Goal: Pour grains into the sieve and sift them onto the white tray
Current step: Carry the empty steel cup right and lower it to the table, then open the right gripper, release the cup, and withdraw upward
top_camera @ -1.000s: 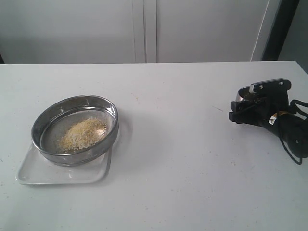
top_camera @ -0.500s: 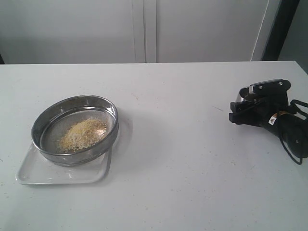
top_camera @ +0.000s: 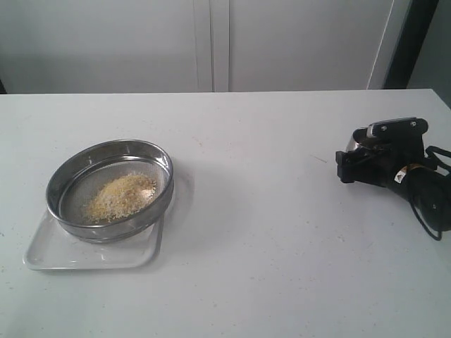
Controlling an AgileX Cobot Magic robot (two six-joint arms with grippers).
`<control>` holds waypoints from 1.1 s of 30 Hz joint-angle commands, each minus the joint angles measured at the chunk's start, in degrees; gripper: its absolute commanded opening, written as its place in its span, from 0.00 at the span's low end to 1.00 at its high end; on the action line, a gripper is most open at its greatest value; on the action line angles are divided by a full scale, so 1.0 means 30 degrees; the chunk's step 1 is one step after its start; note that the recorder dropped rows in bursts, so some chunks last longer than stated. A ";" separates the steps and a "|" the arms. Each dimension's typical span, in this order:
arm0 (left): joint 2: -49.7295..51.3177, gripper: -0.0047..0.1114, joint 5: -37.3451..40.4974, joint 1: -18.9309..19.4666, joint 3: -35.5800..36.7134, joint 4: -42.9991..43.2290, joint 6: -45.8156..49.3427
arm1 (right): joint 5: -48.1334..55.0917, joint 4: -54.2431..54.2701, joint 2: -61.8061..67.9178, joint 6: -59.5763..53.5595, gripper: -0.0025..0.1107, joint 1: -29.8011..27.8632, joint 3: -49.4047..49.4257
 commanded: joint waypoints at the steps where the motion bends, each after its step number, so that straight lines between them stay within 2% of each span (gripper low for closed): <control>1: -0.0078 0.04 -0.0013 0.0011 0.0072 -0.0145 0.0004 | 0.0580 0.0932 0.0004 -0.0271 0.88 -0.0169 -0.0002; 20: -0.0078 0.04 -0.0013 0.0011 0.0072 -0.0145 0.0004 | 0.0966 0.0693 -0.1437 -0.0365 0.88 -0.0169 -0.0002; 29: -0.0078 0.04 -0.0013 0.0011 0.0072 -0.0145 0.0004 | 0.1228 -0.0010 -0.4748 0.0322 0.88 -0.0169 0.0076; 33: -0.0078 0.04 -0.0013 0.0011 0.0072 -0.0145 0.0004 | 0.2817 -0.0010 -0.6557 0.1176 0.80 -0.0169 0.0076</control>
